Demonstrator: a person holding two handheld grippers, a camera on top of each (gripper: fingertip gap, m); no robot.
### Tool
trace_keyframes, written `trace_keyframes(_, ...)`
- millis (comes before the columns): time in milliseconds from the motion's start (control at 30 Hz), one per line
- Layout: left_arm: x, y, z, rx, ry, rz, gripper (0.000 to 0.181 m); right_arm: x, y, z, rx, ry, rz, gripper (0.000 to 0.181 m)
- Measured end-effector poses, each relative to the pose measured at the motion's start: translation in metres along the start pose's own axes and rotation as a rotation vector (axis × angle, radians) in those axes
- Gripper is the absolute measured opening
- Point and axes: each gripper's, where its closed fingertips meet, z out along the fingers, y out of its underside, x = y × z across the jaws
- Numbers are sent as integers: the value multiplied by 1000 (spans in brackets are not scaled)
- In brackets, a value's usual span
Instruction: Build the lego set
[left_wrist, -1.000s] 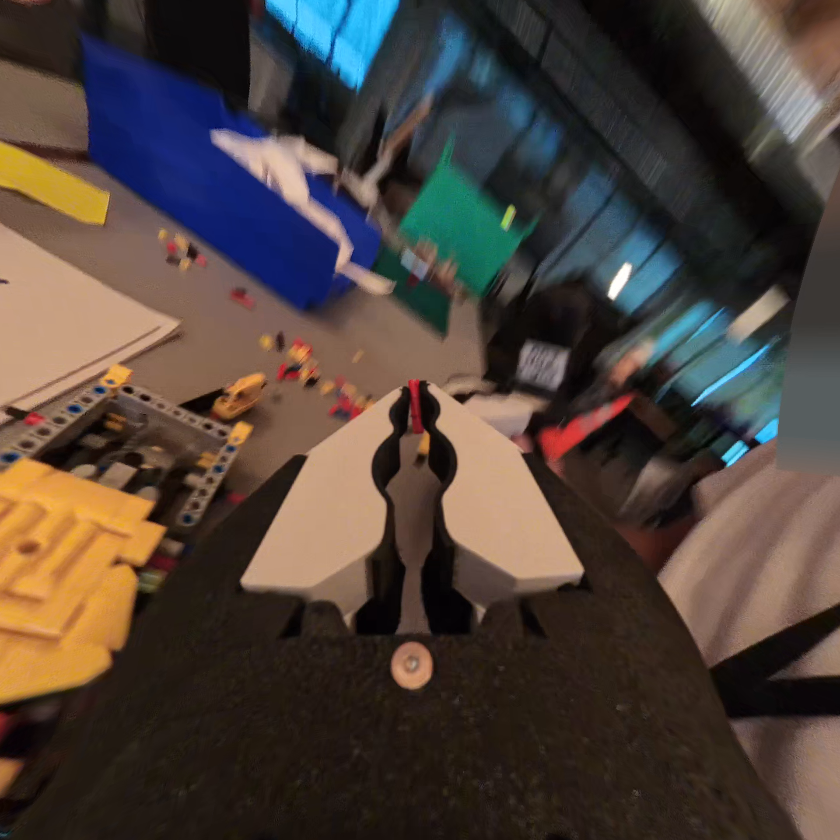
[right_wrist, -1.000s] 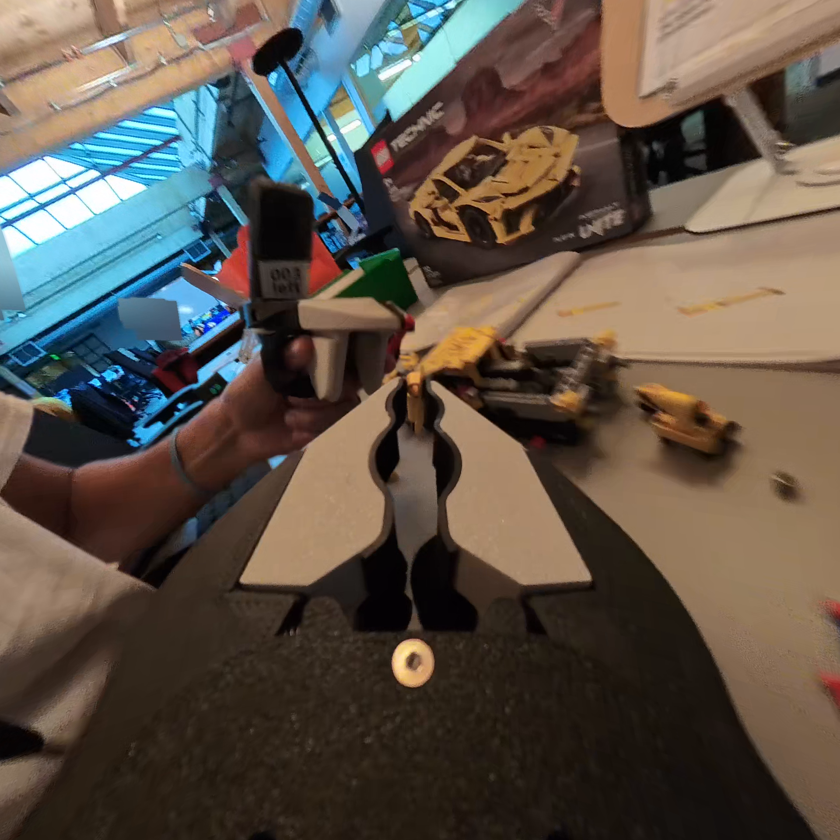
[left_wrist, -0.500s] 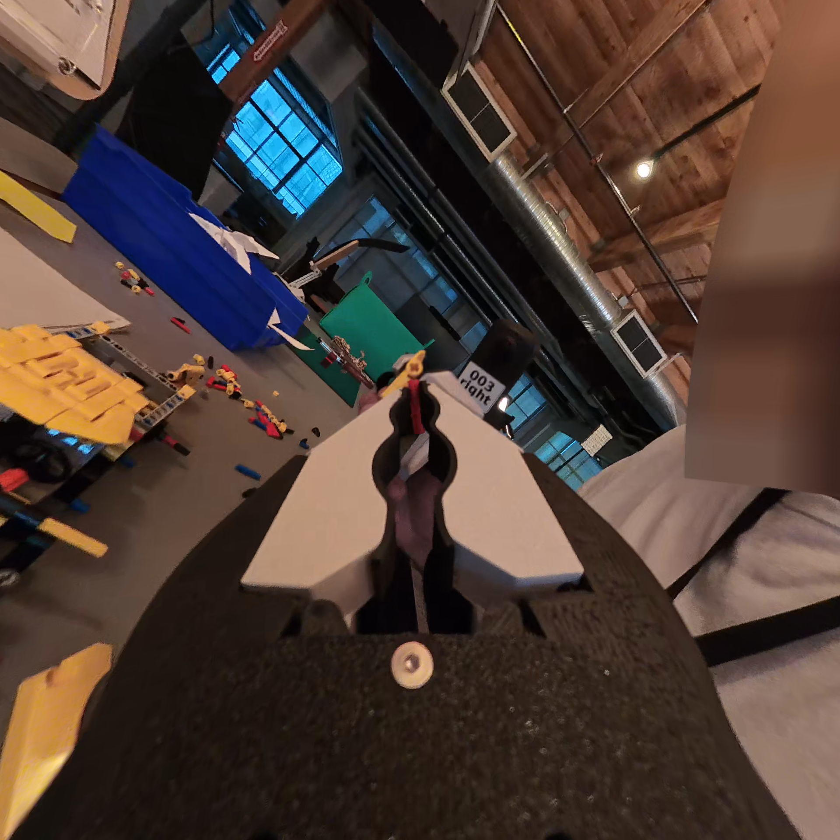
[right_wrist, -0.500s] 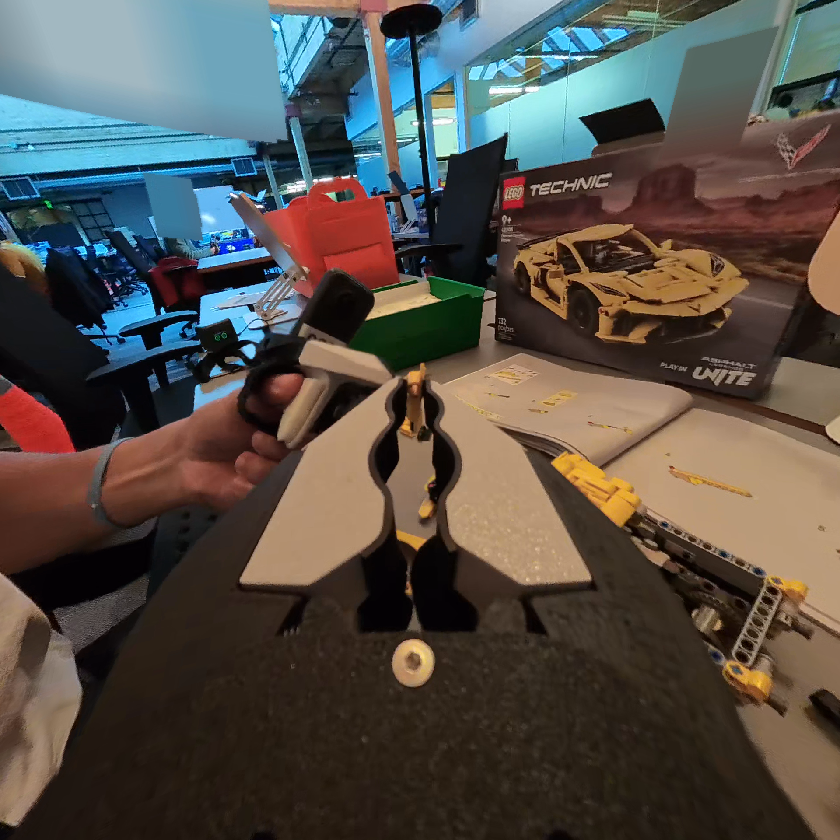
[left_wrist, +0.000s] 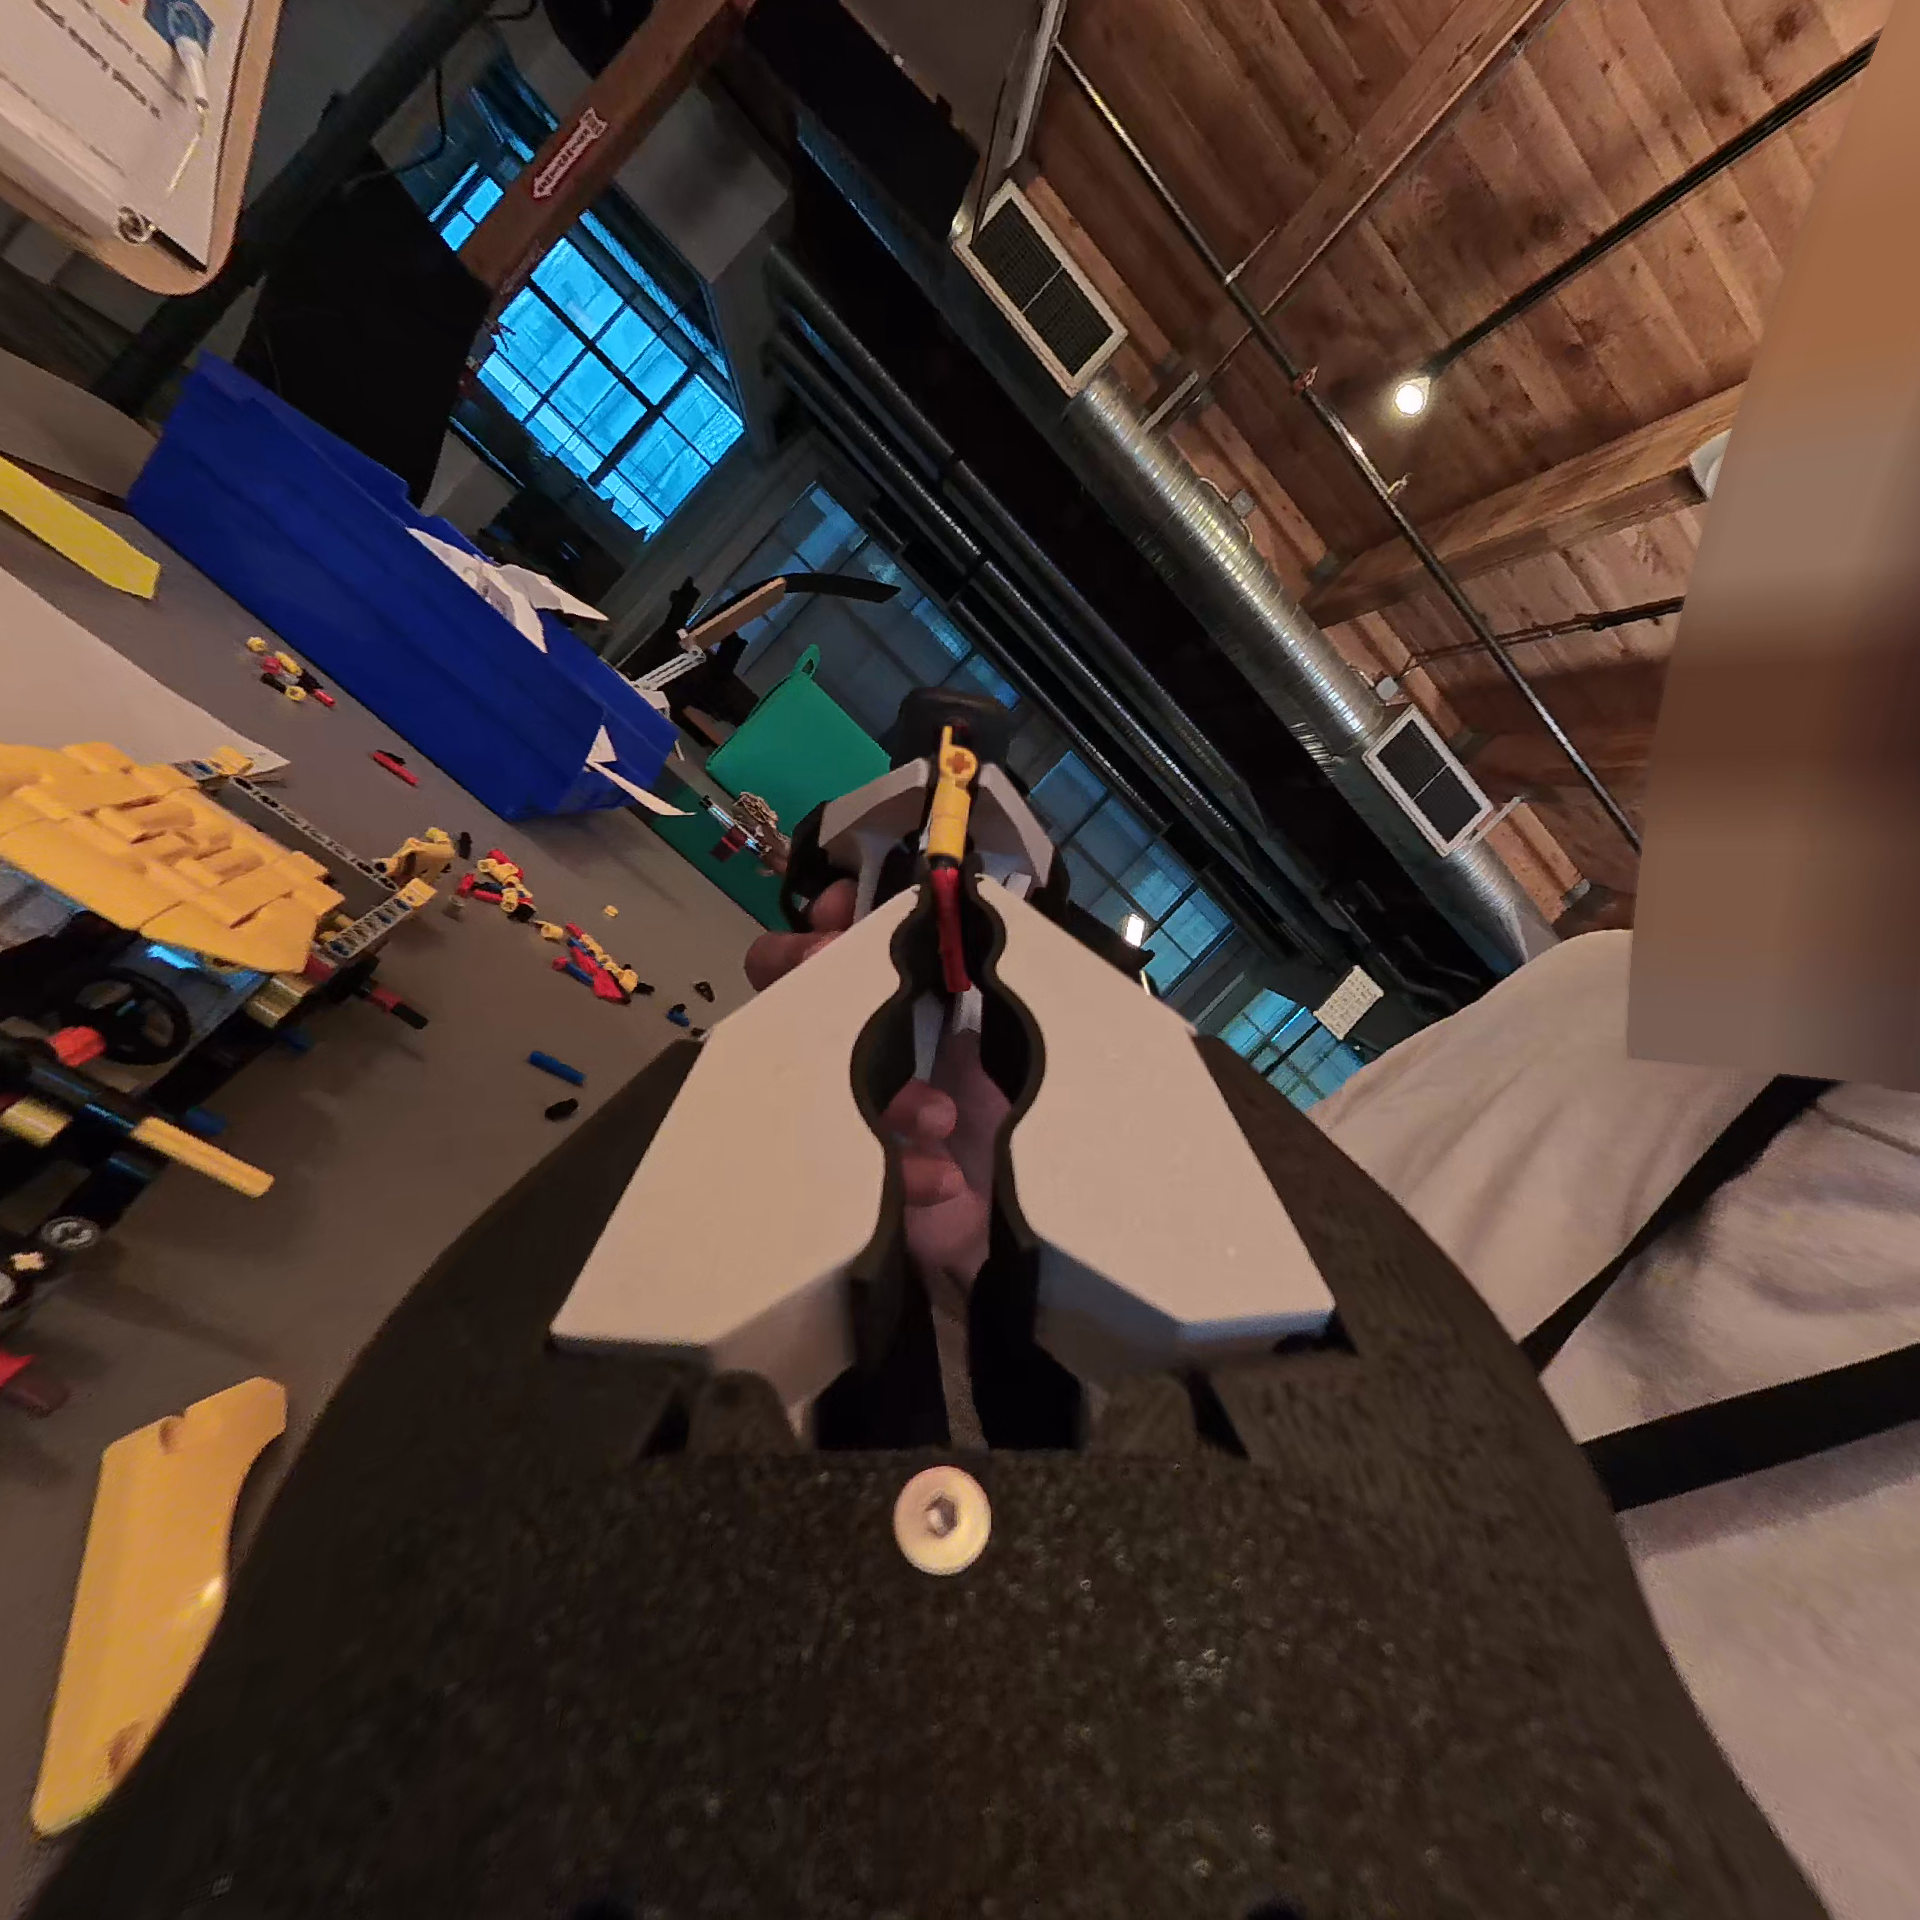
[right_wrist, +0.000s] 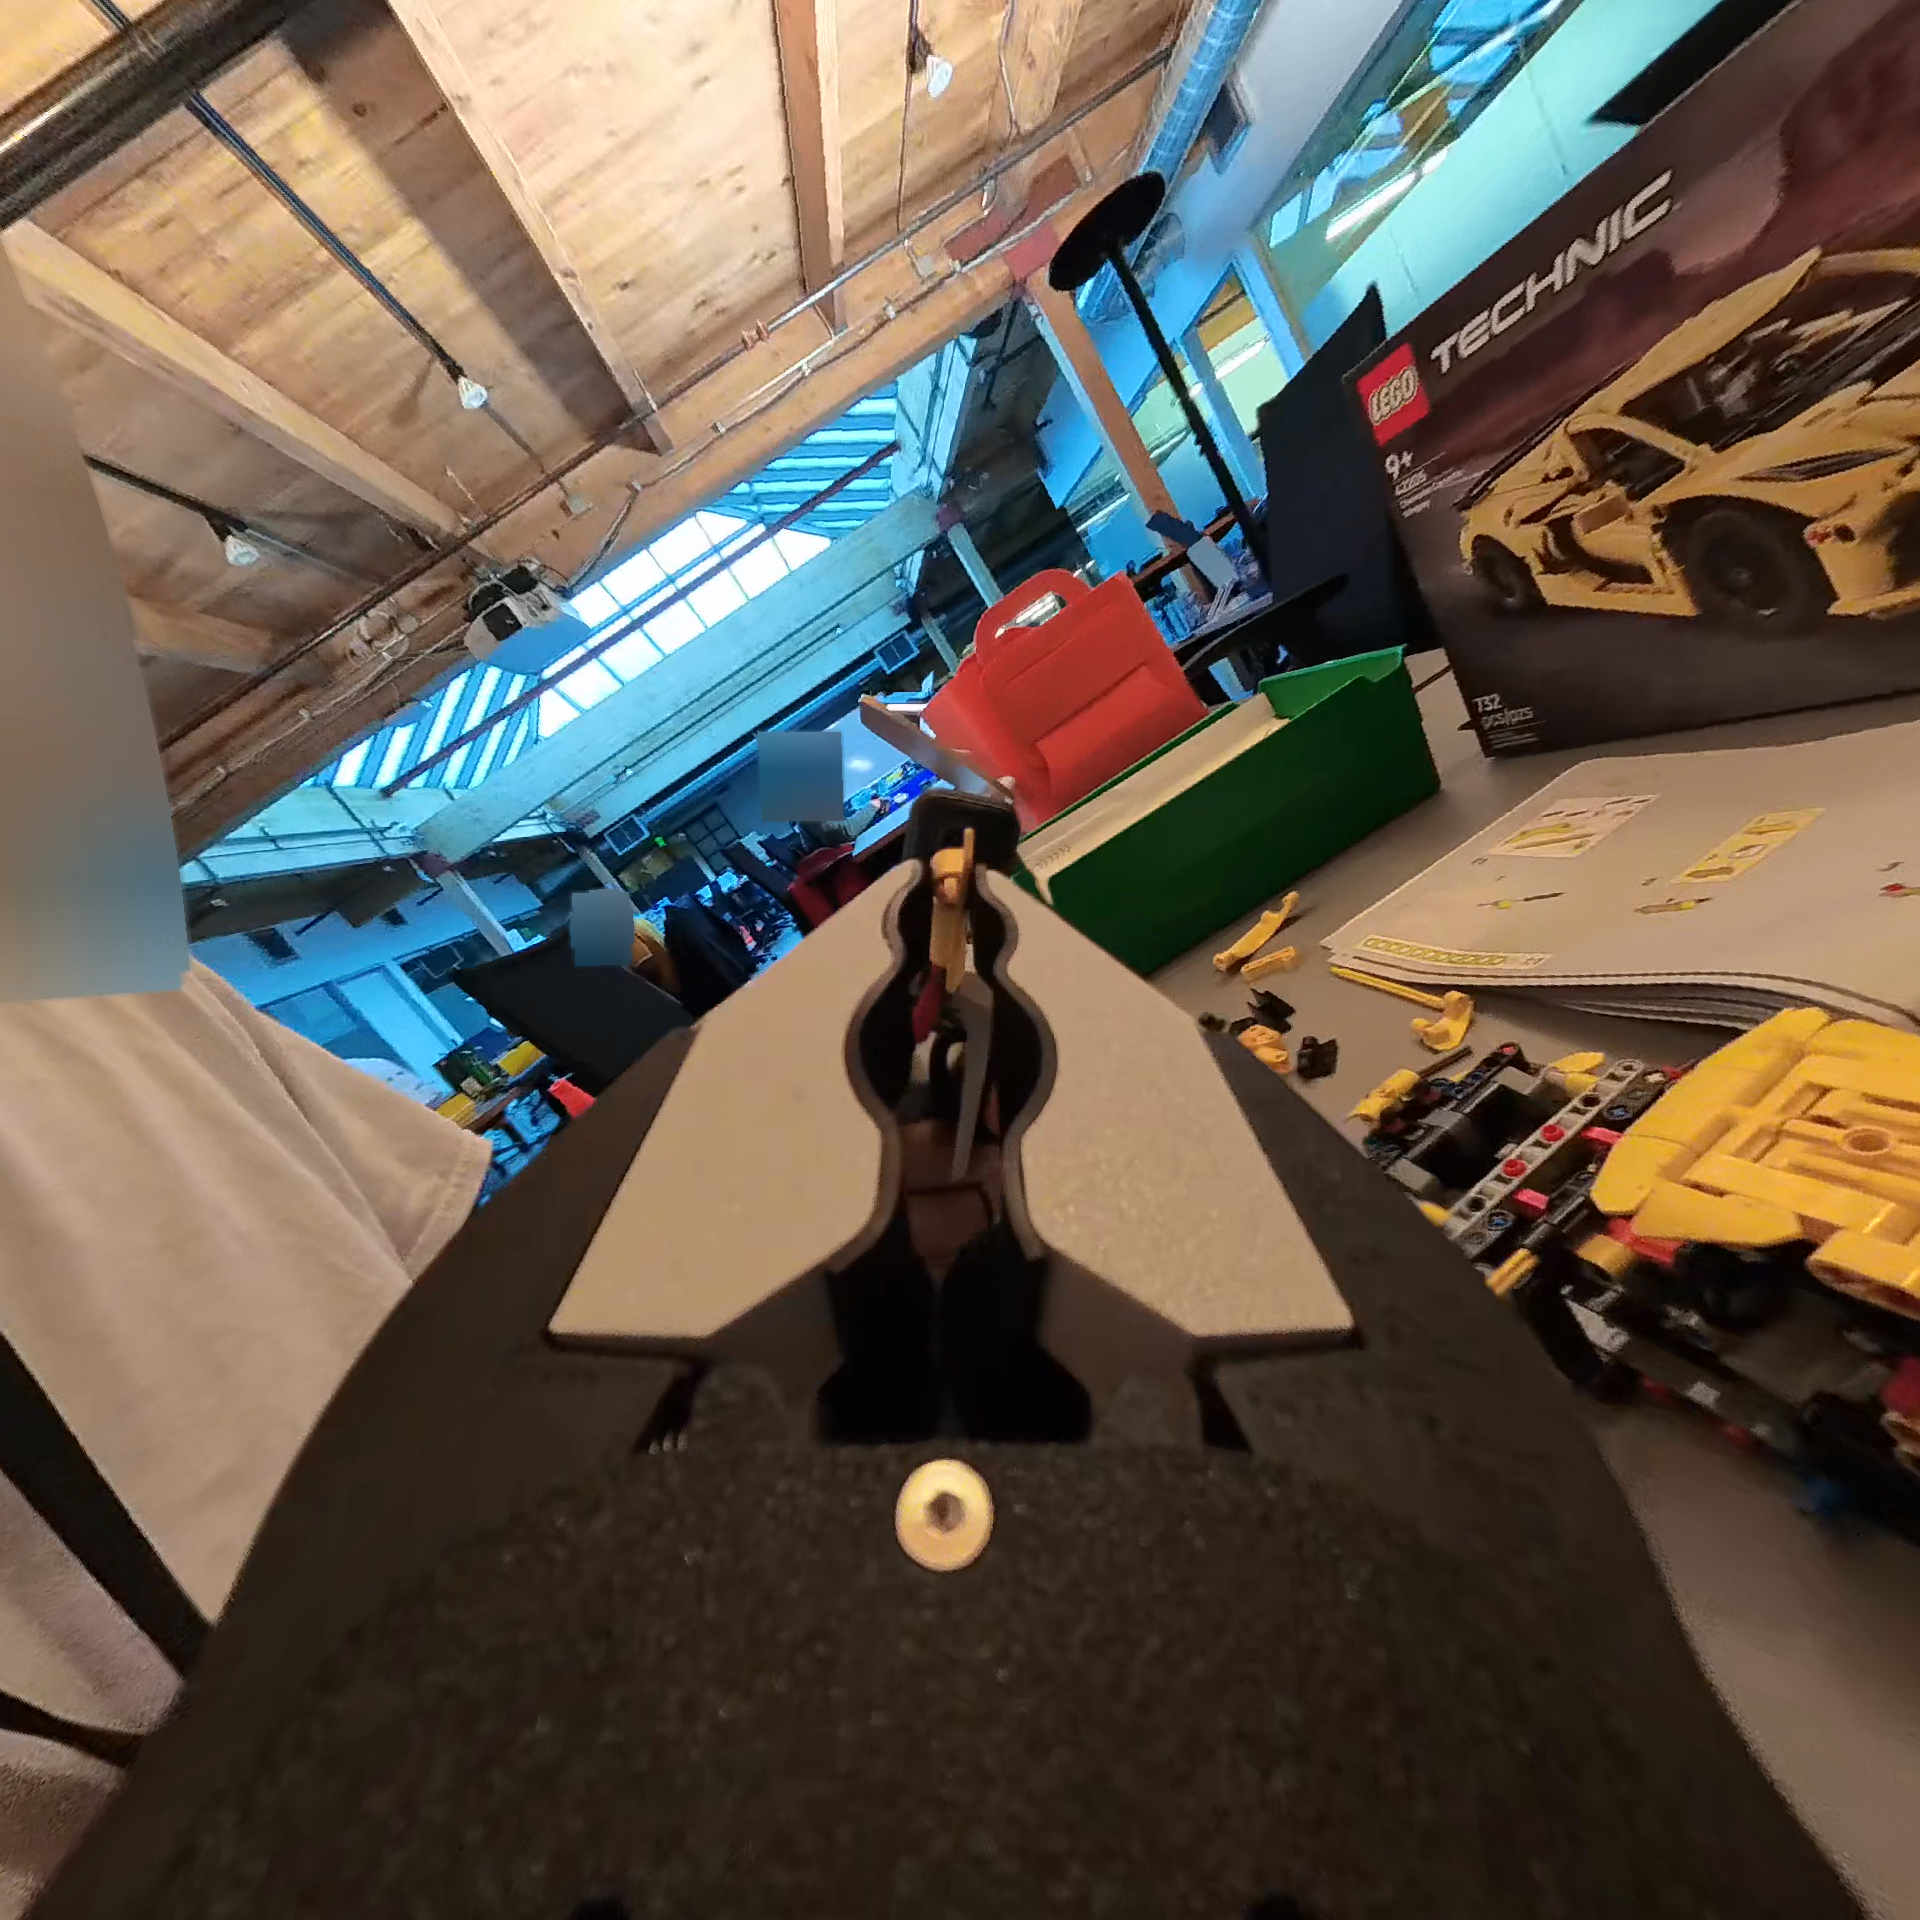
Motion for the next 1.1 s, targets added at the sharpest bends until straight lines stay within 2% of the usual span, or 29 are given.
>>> trace_keyframes(200, -2, -1, -5, 3, -17, 15, 3, 0, -2, 2, 22, -2, 14, 6)
trace_keyframes(467, 2, 7, 2, -13, 7, 8, 3, 2, 4, 11, -23, -1, -3, 6)
trace_keyframes(567, -7, 7, -5, -29, -45, 38, 3, 14, -18, -7, 4, 41, -26, 6)
trace_keyframes(600, -15, 7, -10, -47, -93, 61, 4, 24, -15, -15, -75, 73, -36, 6)
trace_keyframes(667, -39, 17, -21, -165, -252, 176, 3, 66, 30, -42, -476, 253, -82, 6)
trace_keyframes(700, -54, 30, -27, -284, -341, 245, 4, 87, 48, -63, -634, 368, -164, 6)
trace_keyframes(733, -69, 44, -36, -429, -437, 308, 4, 94, 61, -77, -751, 404, -198, 6)
trace_keyframes(800, -91, 65, -55, -690, -589, 445, 4, 93, 78, -93, -923, 409, -224, 6)
trace_keyframes(867, -93, 85, -65, -869, -618, 489, 4, 92, 96, -109, -1111, 415, -263, 6)
trace_keyframes(967, -102, 98, -91, -1057, -720, 515, 4, 96, 118, -136, -1379, 441, -345, 6)
trace_keyframes(1033, -101, 101, -110, -1162, -760, 523, 4, 95, 127, -139, -1453, 426, -353, 6)
trace_keyframes(1100, -99, 96, -117, -1181, -784, 531, 4, 99, 132, -139, -1493, 432, -373, 7)
